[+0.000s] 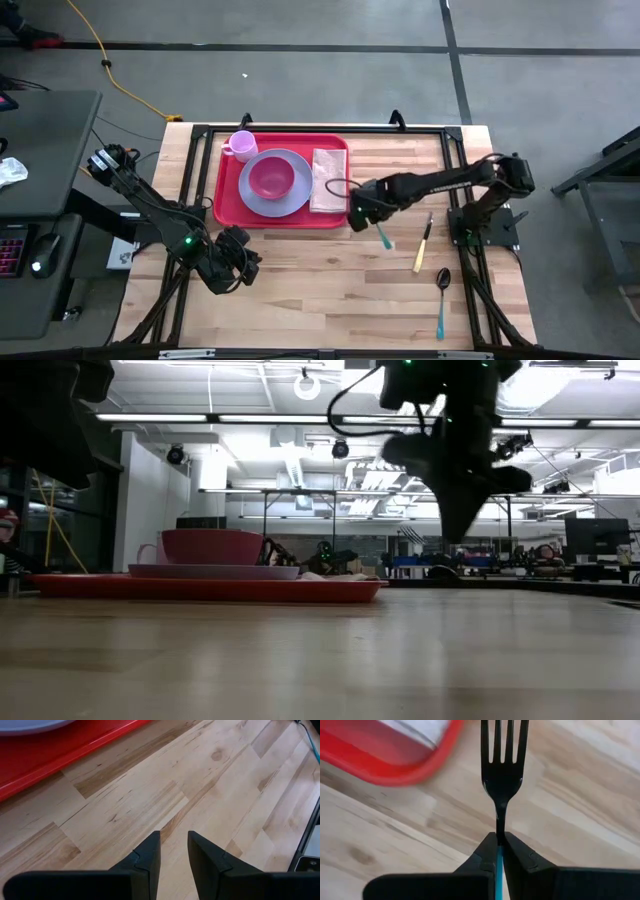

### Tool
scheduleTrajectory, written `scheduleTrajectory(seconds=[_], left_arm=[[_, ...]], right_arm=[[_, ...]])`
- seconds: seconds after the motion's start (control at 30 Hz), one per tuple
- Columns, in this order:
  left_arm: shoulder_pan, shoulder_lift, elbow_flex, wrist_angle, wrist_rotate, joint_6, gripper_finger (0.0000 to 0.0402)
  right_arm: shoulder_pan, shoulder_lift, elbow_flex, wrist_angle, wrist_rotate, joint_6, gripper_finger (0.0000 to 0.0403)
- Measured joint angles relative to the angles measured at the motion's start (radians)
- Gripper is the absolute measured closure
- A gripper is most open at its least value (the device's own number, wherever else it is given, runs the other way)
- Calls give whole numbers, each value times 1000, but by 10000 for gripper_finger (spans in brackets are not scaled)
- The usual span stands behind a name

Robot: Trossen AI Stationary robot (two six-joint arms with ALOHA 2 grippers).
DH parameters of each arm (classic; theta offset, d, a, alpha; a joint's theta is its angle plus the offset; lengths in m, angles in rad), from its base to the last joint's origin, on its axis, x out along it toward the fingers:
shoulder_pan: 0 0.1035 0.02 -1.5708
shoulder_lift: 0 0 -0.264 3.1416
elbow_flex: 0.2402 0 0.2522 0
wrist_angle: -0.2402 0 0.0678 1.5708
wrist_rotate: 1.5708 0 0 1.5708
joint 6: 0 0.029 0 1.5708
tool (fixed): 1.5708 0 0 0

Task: Set up tray
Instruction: Put the blue fork on the brown napkin on the red tray

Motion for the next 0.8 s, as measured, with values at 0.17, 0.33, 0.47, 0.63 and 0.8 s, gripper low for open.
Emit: scheduleTrajectory(seconds=[0.17, 0.33, 0.47, 0.63, 0.8], left_arm=[[0, 0, 0, 0, 0, 0, 273], [0, 0, 0, 0, 0, 0, 273], [0, 0, 0, 0, -1, 0, 273], [0, 0, 0, -2, -1, 0, 273], [0, 0, 0, -5, -1, 0, 273]], right_arm=[[-62, -1, 56, 11, -9, -40, 398], [-115, -1, 75, 100, -24, -45, 401], [-145, 2, 75, 200, -48, -45, 397], [-177, 21, 75, 307, -72, -55, 401], [-208, 73, 102, 390, -98, -69, 399]])
